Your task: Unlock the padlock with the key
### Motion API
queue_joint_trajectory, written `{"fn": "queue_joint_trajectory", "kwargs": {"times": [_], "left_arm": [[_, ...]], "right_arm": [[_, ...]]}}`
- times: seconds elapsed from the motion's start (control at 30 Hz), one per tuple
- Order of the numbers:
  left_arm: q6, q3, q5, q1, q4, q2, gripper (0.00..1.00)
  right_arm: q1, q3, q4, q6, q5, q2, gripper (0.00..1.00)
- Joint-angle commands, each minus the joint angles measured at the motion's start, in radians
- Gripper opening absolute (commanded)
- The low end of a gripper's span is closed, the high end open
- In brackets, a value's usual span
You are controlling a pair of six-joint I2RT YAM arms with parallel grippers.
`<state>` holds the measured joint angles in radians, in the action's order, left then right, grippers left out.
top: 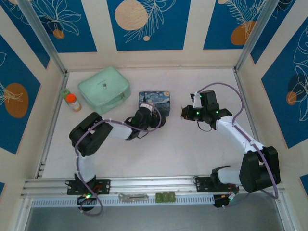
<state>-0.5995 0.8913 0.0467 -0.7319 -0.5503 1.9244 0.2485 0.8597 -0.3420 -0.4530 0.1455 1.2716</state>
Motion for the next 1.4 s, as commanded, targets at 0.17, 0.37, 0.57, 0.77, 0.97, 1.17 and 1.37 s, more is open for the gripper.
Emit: {"fn": "queue_joint_trajectory", "kwargs": {"times": [0.17, 0.37, 0.57, 0.77, 0.97, 1.17, 1.37], "left_arm": [[0.072, 0.075, 0.134, 0.047, 0.193, 0.034, 0.76], [0.042, 0.100, 0.177, 0.052, 0.197, 0.049, 0.60], [0.057, 0.219, 0.131, 0.067, 0.235, 0.127, 0.75], [0.021, 0.252, 0.059, 0.061, 0.236, 0.129, 0.22], [-0.008, 0.177, 0.090, 0.041, 0.266, 0.063, 0.15], [-0.033, 0.120, 0.045, 0.019, 0.309, 0.010, 0.20], [-0.016, 0.137, 0.005, 0.019, 0.406, -0.025, 0.50]], "right_arm": [[-0.002, -0.015, 0.052, -0.033, 0.070, -0.016, 0.00], [0.011, -0.011, 0.067, -0.048, 0.080, 0.010, 0.00], [0.031, 0.014, 0.061, -0.046, 0.078, 0.034, 0.00], [0.040, 0.012, 0.058, -0.046, 0.067, 0.029, 0.00], [0.041, 0.010, 0.062, -0.047, 0.069, 0.049, 0.00], [0.042, 0.027, 0.070, -0.045, 0.080, 0.075, 0.00], [0.046, 0.036, 0.074, -0.043, 0.087, 0.090, 0.00]]}}
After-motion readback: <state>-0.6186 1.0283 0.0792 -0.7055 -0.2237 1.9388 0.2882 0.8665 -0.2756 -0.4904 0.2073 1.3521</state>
